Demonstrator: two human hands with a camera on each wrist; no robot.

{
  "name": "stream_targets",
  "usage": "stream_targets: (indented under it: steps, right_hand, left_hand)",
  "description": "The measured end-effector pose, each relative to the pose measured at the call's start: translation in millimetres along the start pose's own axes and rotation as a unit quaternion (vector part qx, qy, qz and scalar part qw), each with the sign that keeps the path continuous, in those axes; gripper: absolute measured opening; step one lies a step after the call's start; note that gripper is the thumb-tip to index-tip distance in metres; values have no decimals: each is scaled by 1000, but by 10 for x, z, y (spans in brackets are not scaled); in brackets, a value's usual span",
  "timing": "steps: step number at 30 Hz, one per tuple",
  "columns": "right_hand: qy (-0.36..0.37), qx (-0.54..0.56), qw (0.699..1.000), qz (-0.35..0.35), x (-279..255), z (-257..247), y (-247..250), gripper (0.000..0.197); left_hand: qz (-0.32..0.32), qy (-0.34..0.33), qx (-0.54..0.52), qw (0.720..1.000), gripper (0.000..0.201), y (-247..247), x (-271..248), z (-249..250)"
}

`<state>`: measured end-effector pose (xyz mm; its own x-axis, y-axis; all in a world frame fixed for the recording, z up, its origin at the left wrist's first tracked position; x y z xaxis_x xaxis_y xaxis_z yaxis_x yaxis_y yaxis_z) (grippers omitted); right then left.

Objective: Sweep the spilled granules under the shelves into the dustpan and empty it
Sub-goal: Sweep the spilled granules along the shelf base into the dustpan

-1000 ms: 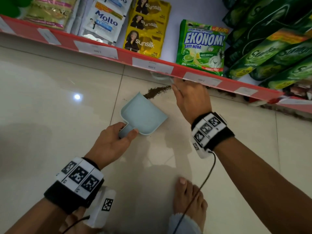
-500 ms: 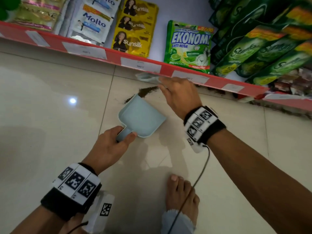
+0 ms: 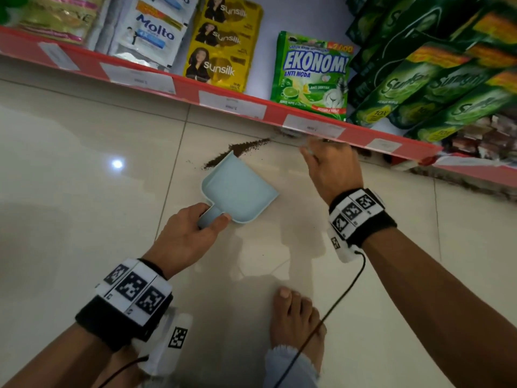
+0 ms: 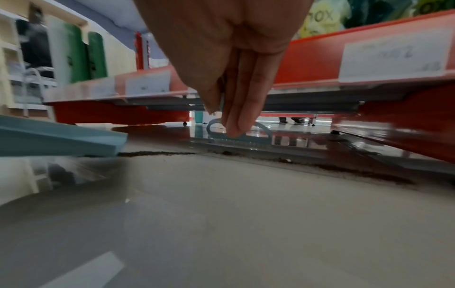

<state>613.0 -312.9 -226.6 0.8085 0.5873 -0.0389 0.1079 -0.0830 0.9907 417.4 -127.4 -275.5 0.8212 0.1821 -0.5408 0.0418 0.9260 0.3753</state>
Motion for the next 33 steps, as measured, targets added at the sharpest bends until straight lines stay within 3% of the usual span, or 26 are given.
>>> stream_targets:
  steps: [3,9,12,15,18,22,27,33]
  right_hand:
    - [-61,-37,996,-48,109,81,-66,24]
    - [47,40,986,-156,-130,-101,-173,30]
    - [66,98,990,-78,-228,-114,0,35]
    - [34,62,997,-21,-110,-40,109,36]
    - [-6,2,998,-61,13,-17,61,34]
    - [42,43,987,-149,-166,-135,-49,29]
    - [9,66,996,-65,-454,65,95,41]
    - [-105,-51,993,-30,-433,644,158,46]
  left_hand:
    - [-15,-5,8,1000,36,-53,47,72]
    - [-15,-6,16,1000,37,-81,56,120]
    - [-16,-2,9,1000,37,-72,31,88]
    - [-17,3,5,1000,37,-76,24,77]
    - [-20,-1,11,1000,37,-82,23,101]
    - [-20,-4,15,1000,38,-74,34,114]
    - [-26,-8,6,1000,36,-146,78,128]
    - [-54,-18,11,998,35,-371,160,255]
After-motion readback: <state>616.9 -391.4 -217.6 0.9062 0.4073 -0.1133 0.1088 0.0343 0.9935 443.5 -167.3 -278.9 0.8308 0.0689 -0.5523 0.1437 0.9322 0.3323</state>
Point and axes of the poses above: each hand's wrist, its own x-axis towards the middle knuckle, its own y-axis out of the back of the hand, z = x × y, the point moved 4 cm from there along x, towards the middle knuckle, and after that the axes turned 7 degrees about -z, right-handed, at the moved point
